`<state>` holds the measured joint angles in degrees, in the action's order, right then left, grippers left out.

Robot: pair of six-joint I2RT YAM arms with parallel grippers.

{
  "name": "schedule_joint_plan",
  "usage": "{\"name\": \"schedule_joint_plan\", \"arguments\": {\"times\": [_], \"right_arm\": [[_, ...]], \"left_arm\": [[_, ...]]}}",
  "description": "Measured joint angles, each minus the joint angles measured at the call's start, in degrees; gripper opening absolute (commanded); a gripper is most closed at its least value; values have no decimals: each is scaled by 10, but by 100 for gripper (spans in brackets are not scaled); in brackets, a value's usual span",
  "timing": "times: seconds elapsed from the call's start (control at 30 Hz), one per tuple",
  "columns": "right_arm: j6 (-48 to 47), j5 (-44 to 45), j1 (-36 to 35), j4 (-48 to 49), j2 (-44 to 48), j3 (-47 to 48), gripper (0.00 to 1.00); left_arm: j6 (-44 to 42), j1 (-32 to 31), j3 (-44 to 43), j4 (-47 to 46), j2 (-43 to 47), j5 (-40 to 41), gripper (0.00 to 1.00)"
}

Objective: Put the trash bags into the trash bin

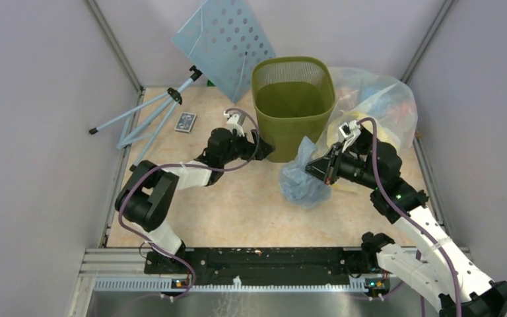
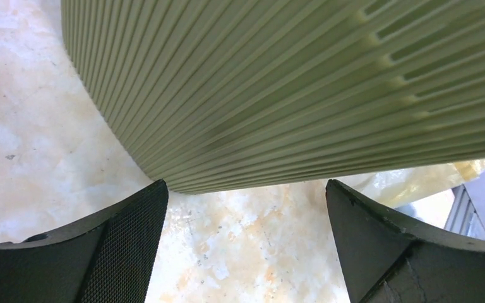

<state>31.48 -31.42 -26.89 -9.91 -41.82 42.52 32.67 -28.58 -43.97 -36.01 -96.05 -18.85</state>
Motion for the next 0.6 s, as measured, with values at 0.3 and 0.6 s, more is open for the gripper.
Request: {"name": "schedule_joint_plan", "arguments": {"times": [0.3,0.6], "right_arm": [[30,9,-23,4,-3,-60,0],[28,110,-182,51,-113,-39,26]], "left_arm": [[4,0,120,77,185,-12,99],[3,0,223,269,550,9,99]]}}
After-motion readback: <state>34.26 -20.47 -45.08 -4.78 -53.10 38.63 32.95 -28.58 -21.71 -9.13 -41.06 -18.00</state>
